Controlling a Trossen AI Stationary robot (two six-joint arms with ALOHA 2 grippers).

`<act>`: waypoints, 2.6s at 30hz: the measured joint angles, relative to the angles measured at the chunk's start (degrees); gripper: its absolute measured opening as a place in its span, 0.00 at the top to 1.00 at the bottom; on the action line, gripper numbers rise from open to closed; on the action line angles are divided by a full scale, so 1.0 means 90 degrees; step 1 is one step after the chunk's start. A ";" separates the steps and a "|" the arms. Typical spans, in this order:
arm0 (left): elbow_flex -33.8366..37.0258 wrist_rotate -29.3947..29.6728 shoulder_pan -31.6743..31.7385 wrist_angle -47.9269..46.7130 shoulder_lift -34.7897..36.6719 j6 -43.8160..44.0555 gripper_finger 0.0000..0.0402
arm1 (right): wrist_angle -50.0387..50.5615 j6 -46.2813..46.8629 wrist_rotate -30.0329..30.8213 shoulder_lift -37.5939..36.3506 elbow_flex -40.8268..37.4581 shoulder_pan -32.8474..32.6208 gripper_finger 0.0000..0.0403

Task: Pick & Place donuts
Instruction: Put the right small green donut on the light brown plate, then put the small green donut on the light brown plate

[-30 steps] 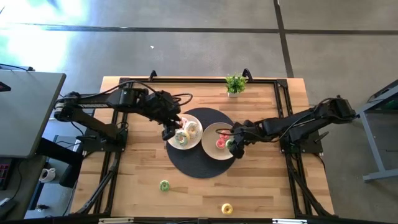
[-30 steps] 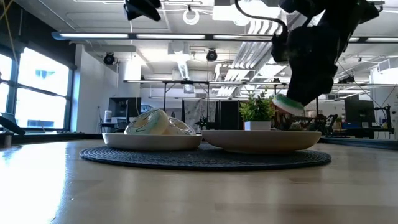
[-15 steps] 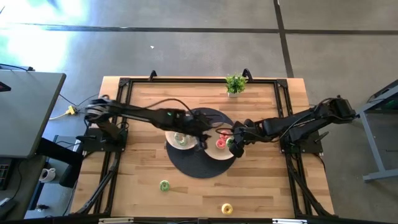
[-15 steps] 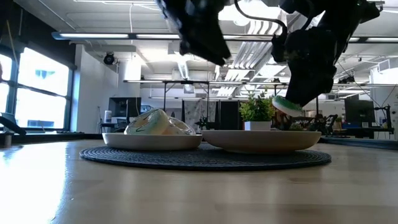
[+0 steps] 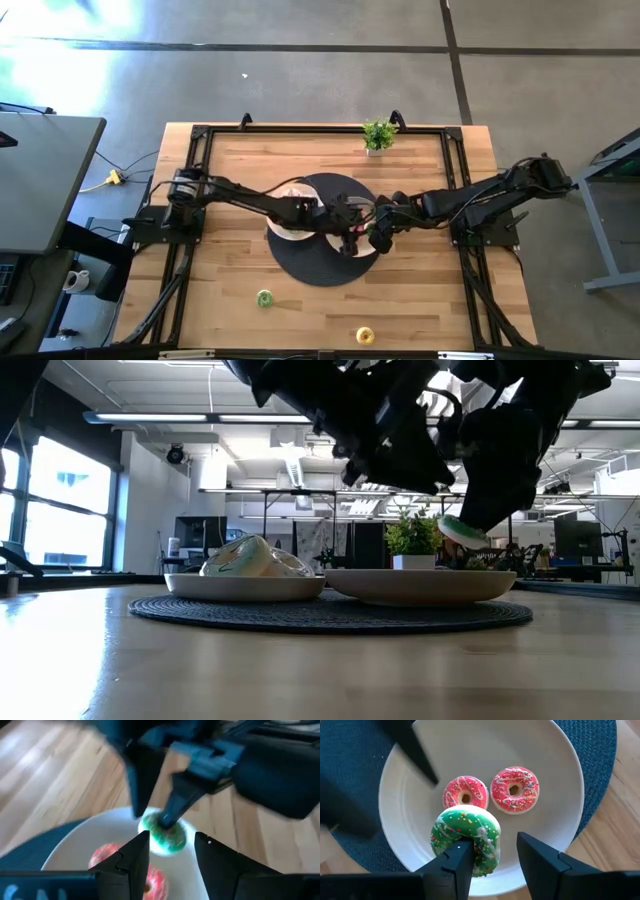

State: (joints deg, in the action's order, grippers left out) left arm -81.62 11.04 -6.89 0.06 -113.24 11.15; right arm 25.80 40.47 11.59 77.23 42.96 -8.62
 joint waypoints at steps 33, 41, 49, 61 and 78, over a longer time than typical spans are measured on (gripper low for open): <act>0.0002 -0.0209 0.0145 -0.0342 -0.0477 -0.0014 0.61 | -0.0302 0.0017 -0.0577 -0.0010 0.0022 -0.0007 0.65; -0.0014 -0.0716 0.0143 -0.0915 -0.0042 -0.0011 0.61 | 0.0331 0.0181 -0.0184 -0.0010 0.0010 -0.0002 0.65; -0.0024 -0.1002 0.0084 -0.2395 0.1302 0.0125 0.61 | 0.0094 0.0196 -0.0725 -0.0010 0.0009 -0.0127 0.65; -0.0012 -0.0658 -0.0208 -0.4903 0.3824 0.0485 0.61 | 0.0043 0.0507 -0.0491 -0.0010 0.0005 -0.0185 0.65; 0.1942 0.0196 -0.1820 -0.5315 0.4251 0.2225 0.61 | -0.2326 -0.0611 -0.0981 -0.0007 0.0005 -0.1262 0.65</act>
State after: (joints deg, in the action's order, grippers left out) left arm -64.14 12.80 -23.27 -47.78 -74.98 31.17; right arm 4.86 34.97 2.77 77.17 43.00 -19.98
